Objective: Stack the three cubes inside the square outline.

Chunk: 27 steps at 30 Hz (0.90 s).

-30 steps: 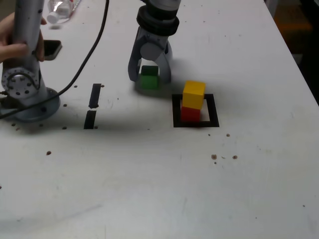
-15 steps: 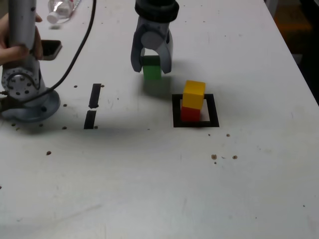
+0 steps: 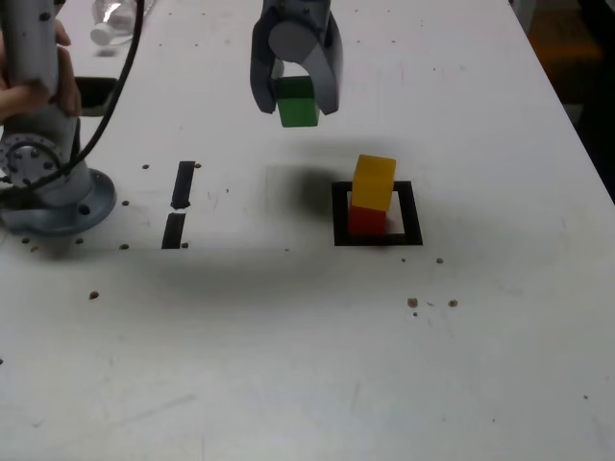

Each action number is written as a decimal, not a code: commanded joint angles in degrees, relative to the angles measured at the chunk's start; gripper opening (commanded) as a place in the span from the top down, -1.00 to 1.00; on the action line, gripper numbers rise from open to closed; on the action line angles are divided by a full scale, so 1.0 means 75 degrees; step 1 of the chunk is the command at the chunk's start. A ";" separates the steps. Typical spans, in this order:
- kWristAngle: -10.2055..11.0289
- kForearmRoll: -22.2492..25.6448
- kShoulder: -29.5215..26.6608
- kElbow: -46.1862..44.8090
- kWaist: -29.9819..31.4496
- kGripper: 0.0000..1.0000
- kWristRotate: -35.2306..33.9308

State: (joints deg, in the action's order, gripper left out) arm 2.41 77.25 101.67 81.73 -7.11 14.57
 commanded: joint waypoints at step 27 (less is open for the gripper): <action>-0.0173 0.0993 0.0850 0.2302 0.1892 0.49 -0.1273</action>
State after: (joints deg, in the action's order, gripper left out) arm 1.14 84.53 107.63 98.41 6.77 5.15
